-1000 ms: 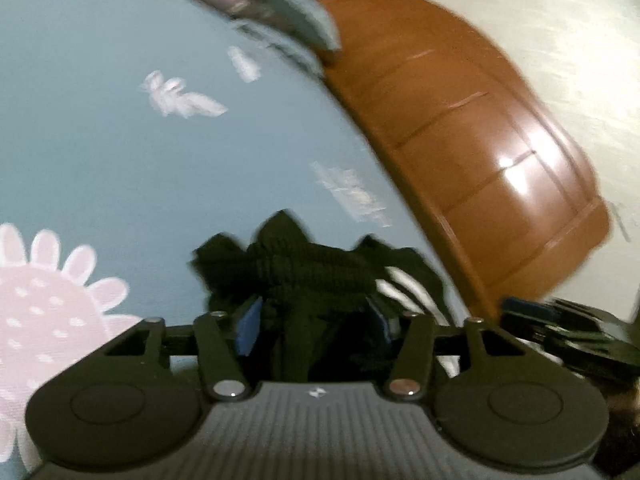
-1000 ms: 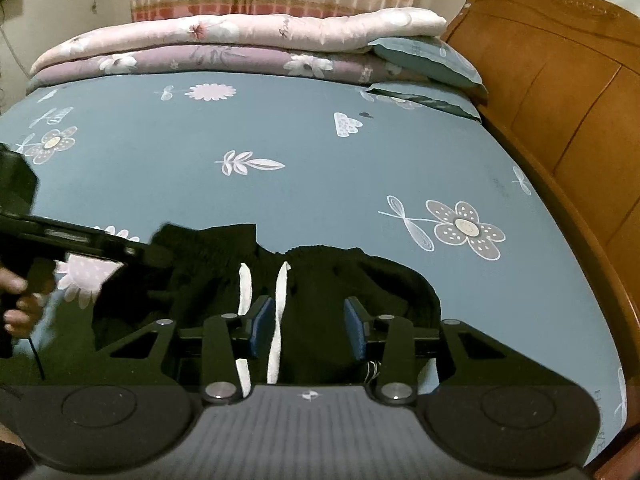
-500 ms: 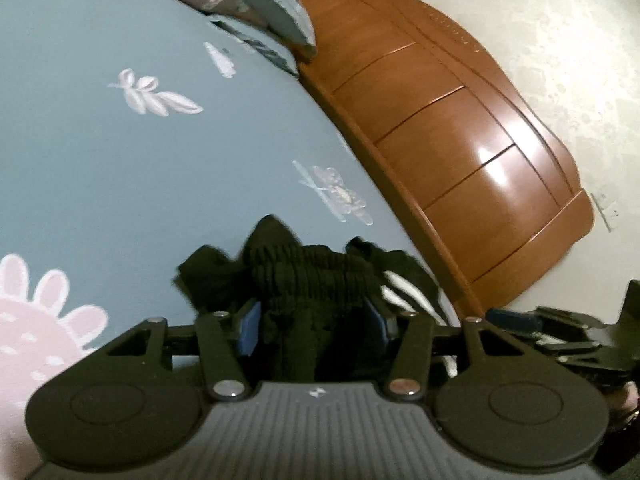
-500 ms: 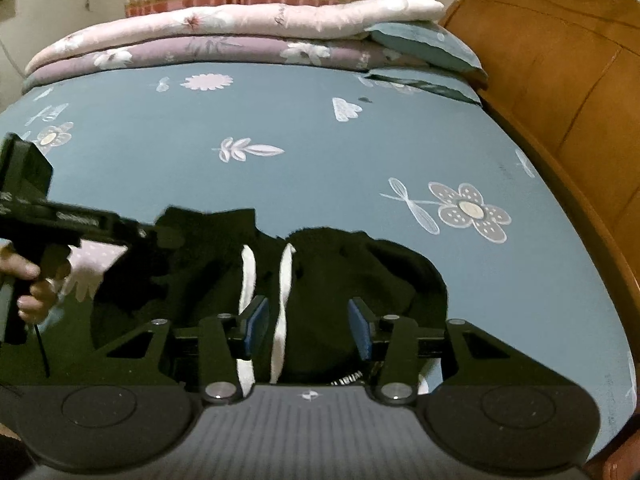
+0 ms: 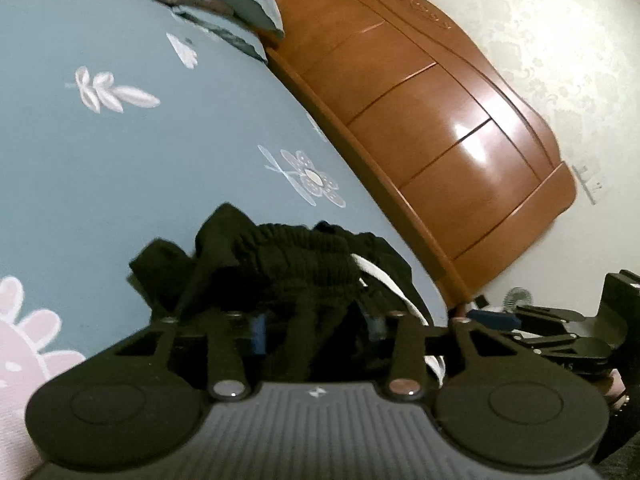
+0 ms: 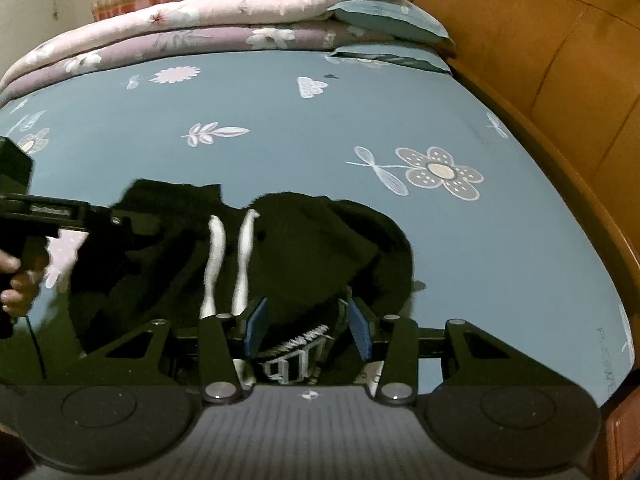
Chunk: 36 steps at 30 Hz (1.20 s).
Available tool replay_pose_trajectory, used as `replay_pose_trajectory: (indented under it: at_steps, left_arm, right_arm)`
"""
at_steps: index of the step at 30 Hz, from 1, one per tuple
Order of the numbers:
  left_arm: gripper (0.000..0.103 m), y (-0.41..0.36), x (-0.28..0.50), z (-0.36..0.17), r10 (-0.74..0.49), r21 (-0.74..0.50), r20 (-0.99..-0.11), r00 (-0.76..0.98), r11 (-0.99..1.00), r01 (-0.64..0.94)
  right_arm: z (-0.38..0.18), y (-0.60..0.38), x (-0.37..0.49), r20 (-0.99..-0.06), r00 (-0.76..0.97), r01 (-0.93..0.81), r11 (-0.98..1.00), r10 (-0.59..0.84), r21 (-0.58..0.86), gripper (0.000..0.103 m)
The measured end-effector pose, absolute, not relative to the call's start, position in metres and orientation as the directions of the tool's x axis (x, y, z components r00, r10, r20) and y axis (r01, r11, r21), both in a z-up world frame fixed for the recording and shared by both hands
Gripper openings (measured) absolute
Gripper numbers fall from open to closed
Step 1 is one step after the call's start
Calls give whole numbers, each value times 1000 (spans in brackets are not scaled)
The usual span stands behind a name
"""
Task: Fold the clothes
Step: 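Lift the pants with both grippers and stretch them along the bed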
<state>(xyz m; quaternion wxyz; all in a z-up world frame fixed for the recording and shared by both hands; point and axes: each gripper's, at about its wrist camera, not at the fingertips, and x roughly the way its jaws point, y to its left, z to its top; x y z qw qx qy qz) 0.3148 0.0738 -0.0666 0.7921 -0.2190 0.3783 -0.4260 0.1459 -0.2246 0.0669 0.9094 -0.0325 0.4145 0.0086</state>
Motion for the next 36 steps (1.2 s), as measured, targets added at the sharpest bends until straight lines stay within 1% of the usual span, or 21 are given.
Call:
replay_pose_trajectory:
  at_steps: [2, 4, 8, 11, 18, 19, 20, 21, 24, 28, 31, 32, 36]
  left_arm:
    - [30, 74, 306, -58, -801, -620, -453, 393, 599, 507]
    - [29, 70, 296, -49, -748, -556, -502, 434, 664, 500]
    - [29, 59, 281, -40, -690, -492, -537, 485, 723, 485]
    - [29, 55, 276, -38, -654, -484, -558, 512, 757, 440]
    - [29, 40, 262, -29, -552, -417, -617, 561, 834, 361]
    - [29, 38, 260, -28, -537, -409, -624, 567, 843, 349]
    - [29, 36, 258, -27, -522, -398, -633, 572, 853, 338]
    - [29, 33, 257, -25, -504, -383, -643, 577, 864, 328]
    - [28, 24, 259, -15, -441, -312, -672, 595, 897, 313]
    - [26, 3, 275, 10, -383, -203, -681, 624, 918, 342]
    - [24, -24, 291, 31, -367, -119, -671, 644, 911, 396]
    - [20, -35, 298, 38, -363, -87, -667, 651, 905, 416]
    - [19, -87, 324, 57, -377, 12, -650, 660, 864, 504]
  right_arm:
    - [66, -236, 148, -745, 667, -40, 998, -6, -44, 49]
    - [65, -249, 154, -723, 690, -55, 998, 6, -44, 49]
    - [55, -286, 188, -711, 701, -96, 995, 54, -19, 49]
    - [41, -317, 221, -718, 683, -118, 990, 133, 71, 52]
    - [-13, -355, 285, -738, 561, -249, 927, 374, 281, 52]
    - [-18, -356, 290, -744, 542, -252, 920, 391, 300, 44]
    - [-22, -357, 294, -745, 519, -262, 907, 420, 329, 31]
    - [-23, -357, 294, -734, 508, -279, 892, 452, 356, 6]
    - [-14, -359, 285, -710, 523, -297, 882, 471, 366, 6]
    - [15, -373, 260, -653, 587, -308, 878, 479, 367, 5]
    - [40, -386, 237, -603, 641, -321, 880, 475, 351, 5]
    - [48, -392, 230, -587, 658, -318, 881, 472, 351, 5]
    - [68, -414, 210, -535, 723, -283, 894, 436, 347, 5]
